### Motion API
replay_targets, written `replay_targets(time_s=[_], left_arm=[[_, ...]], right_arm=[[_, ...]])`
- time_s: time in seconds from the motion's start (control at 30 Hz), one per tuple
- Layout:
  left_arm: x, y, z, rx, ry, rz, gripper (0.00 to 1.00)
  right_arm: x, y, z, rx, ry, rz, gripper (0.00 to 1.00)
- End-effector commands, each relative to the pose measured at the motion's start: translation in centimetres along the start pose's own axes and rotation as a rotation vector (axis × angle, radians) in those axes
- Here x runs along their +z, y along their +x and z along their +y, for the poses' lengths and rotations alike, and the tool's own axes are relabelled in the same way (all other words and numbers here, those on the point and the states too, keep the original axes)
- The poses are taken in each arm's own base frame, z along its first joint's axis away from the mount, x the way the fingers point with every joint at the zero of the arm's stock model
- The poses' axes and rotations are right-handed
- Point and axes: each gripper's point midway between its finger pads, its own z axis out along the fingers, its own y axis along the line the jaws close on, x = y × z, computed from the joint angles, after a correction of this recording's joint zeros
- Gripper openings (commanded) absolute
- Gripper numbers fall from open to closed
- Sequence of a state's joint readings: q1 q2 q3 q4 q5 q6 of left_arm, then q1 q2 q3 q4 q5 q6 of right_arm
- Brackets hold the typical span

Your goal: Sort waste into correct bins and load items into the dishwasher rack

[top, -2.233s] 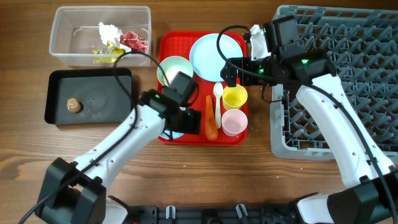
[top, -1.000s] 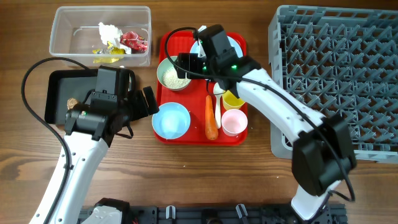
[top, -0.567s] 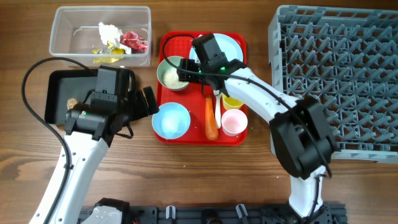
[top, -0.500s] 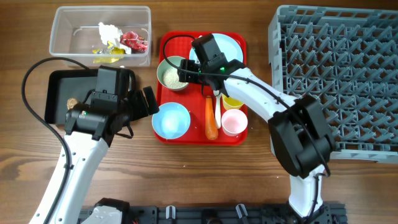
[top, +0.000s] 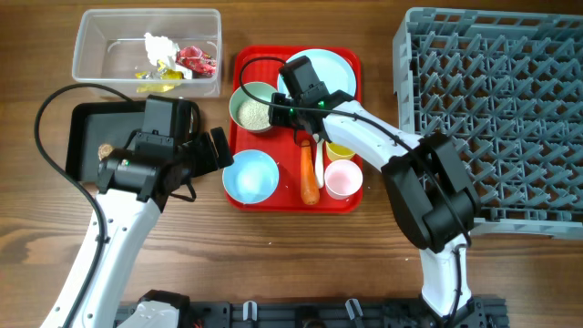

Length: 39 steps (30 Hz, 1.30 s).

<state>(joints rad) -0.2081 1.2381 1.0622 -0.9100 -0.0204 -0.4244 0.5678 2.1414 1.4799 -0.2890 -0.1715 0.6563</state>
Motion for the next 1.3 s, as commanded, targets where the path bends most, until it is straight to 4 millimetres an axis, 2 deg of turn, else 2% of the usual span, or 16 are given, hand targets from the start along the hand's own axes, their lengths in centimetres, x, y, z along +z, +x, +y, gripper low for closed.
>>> replay_targets(time_s=[0.0,0.2,0.27,0.37,0.4,0.5,0.63,0.73,0.83,1.03,1.13,1.27], left_arm=[[0.4,0.1,0.1,-0.015,-0.007,0.017,1.0],[0.5,0.1,0.0,-0.015,0.001,0.019,1.0],[0.5,0.1,0.0,-0.015,0.001,0.017,1.0],[0.5,0.0,-0.1,-0.015,0.003,0.014,1.0],[0.5,-0.1,-0.1,-0.015,0.005,0.01,1.0],[0.5,-0.1,-0.1,-0.015,0.005,0.01,1.0],[0.5,-0.2,-0.1,-0.015,0.003,0.007,1.0],[0.5,-1.1,0.4,-0.03,-0.011,-0.025,1.0],[0.1,-3.3,1.9,-0.102,-0.009,-0.086,1.0],[-2.3,-7.6,5.9,-0.309,0.1,-0.165,1.0],[-3.0,-8.4,7.9,-0.401,0.166,-0.172,0.99],[-3.3,-8.0,9.9,-0.404,0.149,-0.167,1.0]], right_arm=[[0.7,0.3,-0.7,-0.002,0.025,0.001,0.04],[0.5,0.0,-0.5,-0.023,0.021,-0.004,0.04],[-0.1,-0.5,0.2,-0.053,0.01,-0.01,0.04],[-2.1,-1.7,1.2,-0.1,0.006,-0.043,0.04],[-4.0,-2.8,1.5,-0.116,0.03,-0.089,0.04],[-4.8,-3.1,1.6,-0.13,0.036,-0.1,0.04],[-5.0,-3.0,1.6,-0.151,0.041,-0.095,0.04],[-5.5,-3.1,1.7,-0.181,0.043,-0.092,0.04],[-6.8,-3.4,2.8,-0.245,0.027,-0.108,0.04],[-9.3,-4.0,5.3,-0.311,-0.002,-0.167,0.04],[-9.4,-4.2,5.6,-0.313,-0.005,-0.18,0.04],[-9.4,-4.2,5.7,-0.32,-0.007,-0.182,0.04]])
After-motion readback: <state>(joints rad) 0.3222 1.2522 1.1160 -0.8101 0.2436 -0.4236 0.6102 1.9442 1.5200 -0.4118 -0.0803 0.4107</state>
